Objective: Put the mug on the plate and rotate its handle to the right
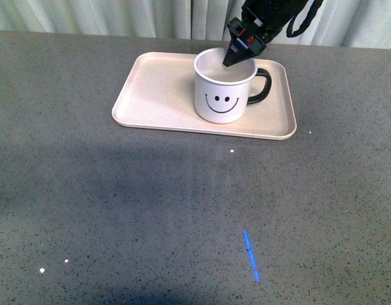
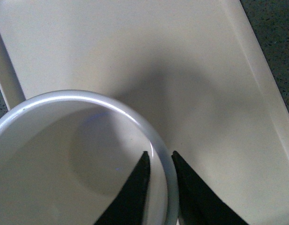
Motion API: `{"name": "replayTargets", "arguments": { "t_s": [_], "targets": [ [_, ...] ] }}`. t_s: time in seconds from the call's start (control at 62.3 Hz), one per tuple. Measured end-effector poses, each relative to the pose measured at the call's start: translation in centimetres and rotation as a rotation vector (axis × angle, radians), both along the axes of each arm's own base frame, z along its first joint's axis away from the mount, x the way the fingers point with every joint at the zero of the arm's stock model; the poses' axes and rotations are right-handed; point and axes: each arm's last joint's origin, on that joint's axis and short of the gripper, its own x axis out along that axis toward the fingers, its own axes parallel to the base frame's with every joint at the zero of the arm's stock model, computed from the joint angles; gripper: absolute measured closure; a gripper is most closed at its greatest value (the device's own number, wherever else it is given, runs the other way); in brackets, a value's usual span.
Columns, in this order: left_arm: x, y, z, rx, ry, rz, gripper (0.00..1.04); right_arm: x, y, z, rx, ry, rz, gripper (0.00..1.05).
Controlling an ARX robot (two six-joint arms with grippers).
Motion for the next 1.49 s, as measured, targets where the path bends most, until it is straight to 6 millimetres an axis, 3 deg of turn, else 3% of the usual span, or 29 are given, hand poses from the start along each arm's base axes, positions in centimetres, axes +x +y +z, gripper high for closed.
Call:
{"name": "replayTargets", "arguments": {
  "t_s": [0.225,0.385,0.578,0.61,0.674,0.771,0.899,1.124,1.493],
  "targets": [
    [0.0,0.0,0.0,0.000,0.000,0.000,0.09,0.2,-0.1,2.5,0.043,-0.047,0.033,0.36],
    [0.0,0.0,0.0,0.000,0.000,0.000,0.09,-1.1,-0.5,5.4,0.146,-0.118,0.071,0.11],
    [0.0,0.0,0.0,0.000,0.000,0.000,0.09,-2.9,-1.1,9.4,0.178,-0.196,0.069,0.09],
    [0.0,0.0,0.0,0.000,0.000,0.000,0.09,-2.9,-1.1,9.6,0.137,-0.271,-0.012,0.13],
    [0.0,0.0,0.0,0.000,0.000,-0.001,0.09,-3.6,-1.5,9.0,0.071,-0.488,-0.348,0.25],
    [0.0,0.0,0.0,0.000,0.000,0.000,0.09,-7.2,-2.8,7.0,0.256,-0.730,-0.696,0.42],
    [0.0,0.0,0.0,0.000,0.000,0.000,0.09,-12.8,-4.4,6.4,0.501,-0.917,-0.778,0.63],
    [0.0,0.0,0.0,0.000,0.000,0.000,0.09,-20.8,-6.1,3.4,0.544,-0.893,-0.808,1.04],
    [0.0,0.0,0.0,0.000,0.000,0.000,0.09,-28.8,-8.0,1.4,0.546,-0.871,-0.808,1.03]
  ]
}}
